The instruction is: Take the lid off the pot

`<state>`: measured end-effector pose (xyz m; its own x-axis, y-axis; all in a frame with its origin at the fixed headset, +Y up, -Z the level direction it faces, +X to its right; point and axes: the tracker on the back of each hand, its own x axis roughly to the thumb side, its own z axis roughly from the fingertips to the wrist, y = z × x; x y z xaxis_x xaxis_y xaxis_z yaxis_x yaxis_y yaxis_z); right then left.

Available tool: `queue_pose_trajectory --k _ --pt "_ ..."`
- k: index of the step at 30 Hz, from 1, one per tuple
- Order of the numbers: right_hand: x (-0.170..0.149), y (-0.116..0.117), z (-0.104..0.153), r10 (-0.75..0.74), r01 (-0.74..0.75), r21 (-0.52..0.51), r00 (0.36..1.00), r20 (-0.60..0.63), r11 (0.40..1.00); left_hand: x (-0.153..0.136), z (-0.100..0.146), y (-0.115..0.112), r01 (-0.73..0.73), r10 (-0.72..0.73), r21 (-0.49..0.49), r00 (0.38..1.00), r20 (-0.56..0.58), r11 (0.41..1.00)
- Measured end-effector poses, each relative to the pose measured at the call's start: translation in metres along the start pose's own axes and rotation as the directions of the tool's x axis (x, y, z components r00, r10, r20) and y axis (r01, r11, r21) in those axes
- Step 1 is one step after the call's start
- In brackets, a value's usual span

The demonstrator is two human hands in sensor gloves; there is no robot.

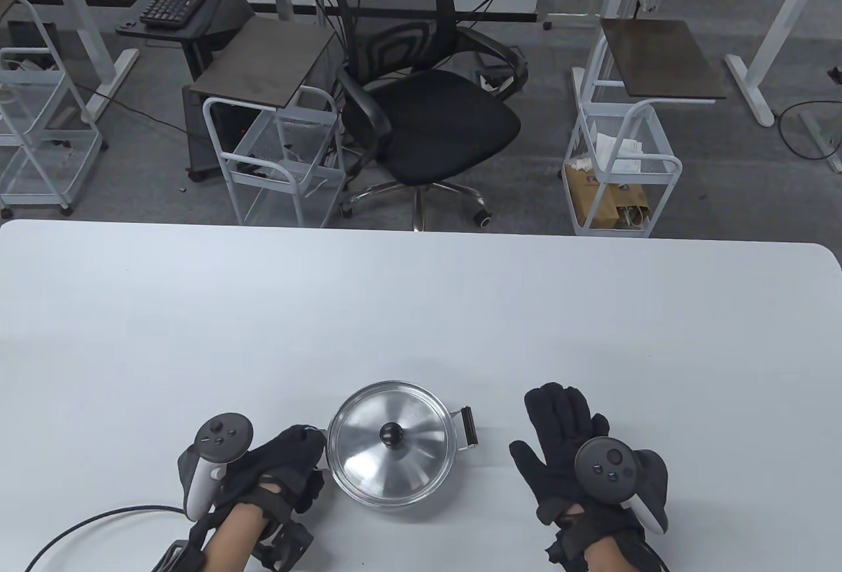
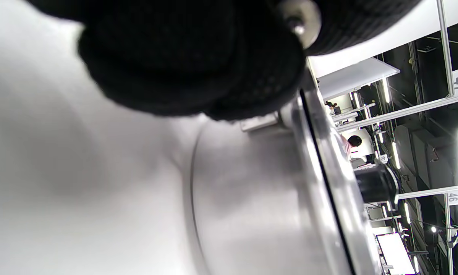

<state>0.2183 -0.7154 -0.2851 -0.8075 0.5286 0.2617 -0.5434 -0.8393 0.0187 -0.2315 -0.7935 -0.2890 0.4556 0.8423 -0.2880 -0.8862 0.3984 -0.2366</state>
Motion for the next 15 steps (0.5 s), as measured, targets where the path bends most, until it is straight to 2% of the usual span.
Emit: queue_pose_trajectory --k 4,7,10,15 --pt "0.015 -0.016 -0.003 0.039 -0.036 -0.074 0.998 0.051 0.997 0.000 0.000 0.000 -0.003 0.003 -0.013 1.000 -0.002 1.000" --pt "0.042 -0.020 -0.011 0.091 -0.081 -0.094 0.990 0.112 0.992 0.000 0.001 -0.001 -0.007 0.007 -0.014 1.000 -0.002 1.000" --pt "0.082 -0.008 -0.022 0.146 -0.145 -0.016 0.973 0.179 0.989 0.000 0.001 -0.001 -0.006 0.006 -0.011 1.000 -0.002 1.000" --pt "0.138 0.030 -0.042 0.245 -0.272 0.058 0.926 0.288 0.961 0.000 0.001 -0.002 -0.016 0.016 -0.016 1.000 -0.002 1.000"
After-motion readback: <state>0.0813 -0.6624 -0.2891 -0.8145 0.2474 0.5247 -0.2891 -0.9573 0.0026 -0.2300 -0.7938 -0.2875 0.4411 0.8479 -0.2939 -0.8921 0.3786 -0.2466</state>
